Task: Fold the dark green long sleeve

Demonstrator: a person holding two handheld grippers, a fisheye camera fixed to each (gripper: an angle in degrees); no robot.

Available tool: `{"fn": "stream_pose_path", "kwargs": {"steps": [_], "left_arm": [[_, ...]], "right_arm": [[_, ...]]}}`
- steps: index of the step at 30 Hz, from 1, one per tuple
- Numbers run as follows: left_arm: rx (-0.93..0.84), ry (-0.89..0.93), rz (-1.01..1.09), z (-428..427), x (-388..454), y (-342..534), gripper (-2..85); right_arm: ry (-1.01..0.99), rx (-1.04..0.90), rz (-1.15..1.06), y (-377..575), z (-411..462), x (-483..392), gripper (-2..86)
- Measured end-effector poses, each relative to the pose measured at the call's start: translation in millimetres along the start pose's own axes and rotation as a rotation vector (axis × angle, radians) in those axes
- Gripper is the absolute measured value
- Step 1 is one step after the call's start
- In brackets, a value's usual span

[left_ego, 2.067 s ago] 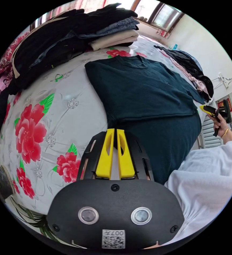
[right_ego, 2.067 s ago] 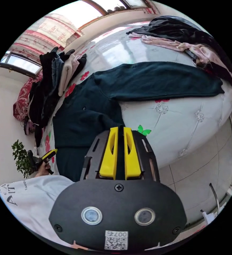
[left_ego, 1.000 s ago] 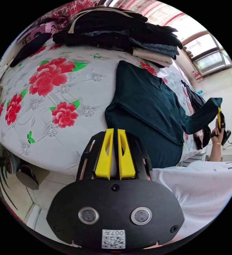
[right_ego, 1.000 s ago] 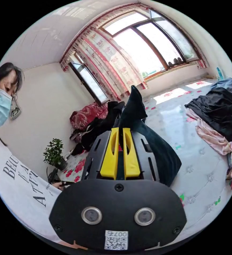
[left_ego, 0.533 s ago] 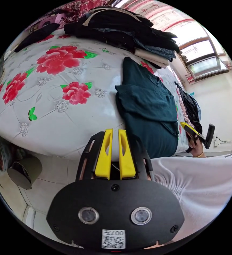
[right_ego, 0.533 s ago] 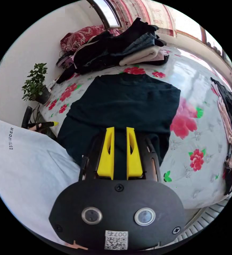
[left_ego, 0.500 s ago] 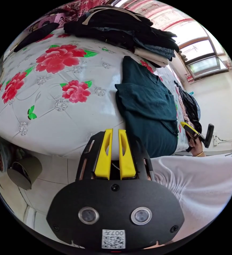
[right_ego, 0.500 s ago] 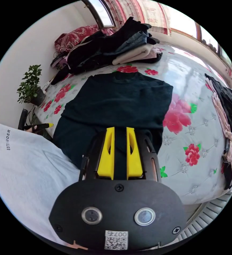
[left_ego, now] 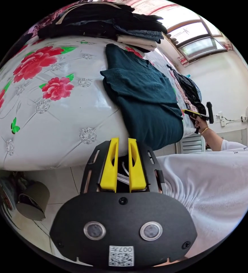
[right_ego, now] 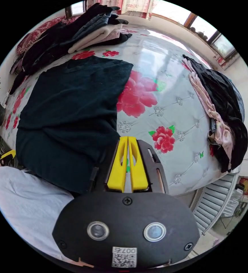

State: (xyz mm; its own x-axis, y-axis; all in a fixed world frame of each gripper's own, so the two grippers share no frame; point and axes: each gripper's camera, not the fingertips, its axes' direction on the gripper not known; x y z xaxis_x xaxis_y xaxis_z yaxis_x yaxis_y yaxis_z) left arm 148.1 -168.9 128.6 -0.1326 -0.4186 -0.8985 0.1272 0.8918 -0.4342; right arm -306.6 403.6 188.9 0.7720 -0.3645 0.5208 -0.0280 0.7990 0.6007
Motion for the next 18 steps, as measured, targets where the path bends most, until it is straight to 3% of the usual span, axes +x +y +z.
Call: {"fn": "stream_pose_path", "kwargs": {"steps": [2, 4, 10, 14, 18], "left_arm": [[0.003, -0.04, -0.009, 2.7, 1.6, 10.2, 6.1], [0.017, -0.07, -0.04, 7.7, 5.1, 25.8, 7.3], [-0.003, -0.127, -0.034, 35.9, 28.9, 49.5, 9.2], [-0.053, -0.121, 0.002, 64.6, 36.6, 38.5, 8.5], [-0.214, -0.186, 0.009, 92.2, 38.4, 12.3, 5.5]], "right_arm": [[0.12, 0.005, 0.16, 8.8, 0.9, 32.7, 1.1], [-0.023, 0.023, 0.227, 34.4, -2.0, 67.8, 3.1], [-0.476, 0.05, 0.122, 135.4, -3.7, 89.3, 9.3], [-0.516, -0.045, 0.079, 187.3, 15.7, 83.0, 10.4], [-0.567, -0.12, 0.064, 196.1, 44.7, 71.8, 7.9]]}}
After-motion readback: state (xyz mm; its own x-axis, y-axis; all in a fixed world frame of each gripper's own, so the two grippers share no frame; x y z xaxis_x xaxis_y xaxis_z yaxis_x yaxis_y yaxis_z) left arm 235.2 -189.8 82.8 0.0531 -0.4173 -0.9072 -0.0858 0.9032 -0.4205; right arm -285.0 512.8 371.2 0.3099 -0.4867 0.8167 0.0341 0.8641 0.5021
